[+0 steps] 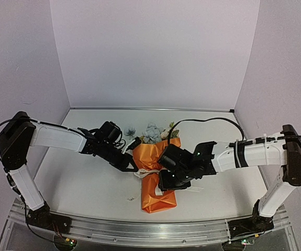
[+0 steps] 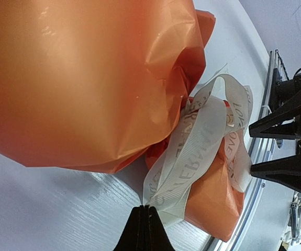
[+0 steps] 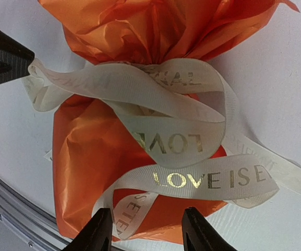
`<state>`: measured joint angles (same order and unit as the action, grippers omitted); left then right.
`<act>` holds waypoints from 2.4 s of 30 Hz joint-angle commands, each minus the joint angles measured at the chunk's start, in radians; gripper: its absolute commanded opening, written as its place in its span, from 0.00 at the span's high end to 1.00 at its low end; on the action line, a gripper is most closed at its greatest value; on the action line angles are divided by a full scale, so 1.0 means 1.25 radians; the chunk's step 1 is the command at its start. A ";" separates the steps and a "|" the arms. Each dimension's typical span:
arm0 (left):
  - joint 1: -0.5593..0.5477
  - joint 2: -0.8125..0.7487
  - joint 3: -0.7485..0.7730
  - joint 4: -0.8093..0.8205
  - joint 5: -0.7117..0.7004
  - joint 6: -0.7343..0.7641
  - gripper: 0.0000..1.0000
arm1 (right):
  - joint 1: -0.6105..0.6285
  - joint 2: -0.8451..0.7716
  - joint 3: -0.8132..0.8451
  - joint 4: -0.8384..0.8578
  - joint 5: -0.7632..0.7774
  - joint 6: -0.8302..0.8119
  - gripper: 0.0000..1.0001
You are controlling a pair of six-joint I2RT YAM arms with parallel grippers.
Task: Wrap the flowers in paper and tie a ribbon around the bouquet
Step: Adjust the half-tied ribbon on the folded bouquet.
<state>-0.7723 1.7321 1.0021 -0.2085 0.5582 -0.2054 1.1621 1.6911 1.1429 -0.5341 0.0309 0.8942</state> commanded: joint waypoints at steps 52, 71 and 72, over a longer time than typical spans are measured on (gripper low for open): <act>0.002 -0.094 -0.093 0.063 -0.258 -0.104 1.00 | -0.128 -0.211 -0.204 -0.154 0.232 -0.221 1.00; 0.009 -0.236 -0.160 0.102 -0.405 -0.234 1.00 | -0.135 -0.137 -0.212 -0.163 0.241 -0.238 1.00; 0.010 -0.244 -0.163 0.104 -0.421 -0.243 1.00 | -0.135 -0.135 -0.212 -0.164 0.241 -0.237 1.00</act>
<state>-0.7681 1.5147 0.8194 -0.1349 0.1143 -0.4478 0.9977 1.5053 0.8787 -0.7109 0.2992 0.6116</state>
